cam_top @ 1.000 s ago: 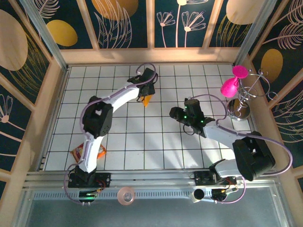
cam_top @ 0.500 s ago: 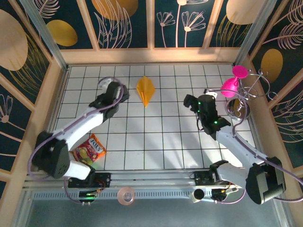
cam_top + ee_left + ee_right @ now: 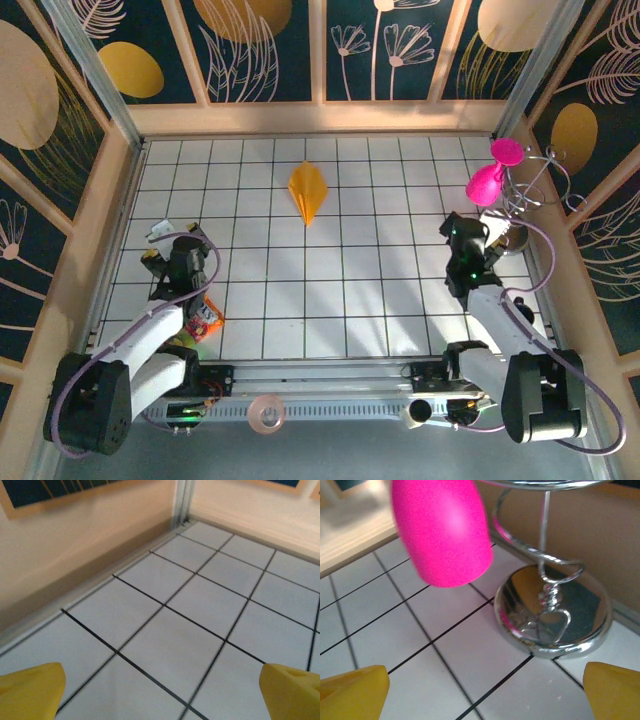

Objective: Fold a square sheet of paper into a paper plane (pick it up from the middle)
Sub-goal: Reset both arms

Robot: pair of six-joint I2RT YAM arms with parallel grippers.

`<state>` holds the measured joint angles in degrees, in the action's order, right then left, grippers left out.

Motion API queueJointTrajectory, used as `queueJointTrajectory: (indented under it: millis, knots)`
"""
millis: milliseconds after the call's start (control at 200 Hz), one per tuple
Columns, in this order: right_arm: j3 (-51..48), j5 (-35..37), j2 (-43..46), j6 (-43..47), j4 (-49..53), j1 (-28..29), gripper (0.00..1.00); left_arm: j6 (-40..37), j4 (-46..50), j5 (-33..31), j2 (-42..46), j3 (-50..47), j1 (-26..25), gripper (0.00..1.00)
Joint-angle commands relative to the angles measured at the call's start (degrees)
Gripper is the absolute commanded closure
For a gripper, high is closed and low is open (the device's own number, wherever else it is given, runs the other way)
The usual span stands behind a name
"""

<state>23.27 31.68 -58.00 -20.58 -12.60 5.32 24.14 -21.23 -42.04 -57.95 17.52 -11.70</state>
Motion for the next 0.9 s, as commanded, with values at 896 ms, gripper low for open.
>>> queueJointTrajectory:
  millis: [896]
  knots:
    - [-12.7, -30.01, -28.79, 16.36, -64.19, -9.0, 0.01, -17.71, -58.28, 32.98, -30.25, -6.22, 11.88, 0.01]
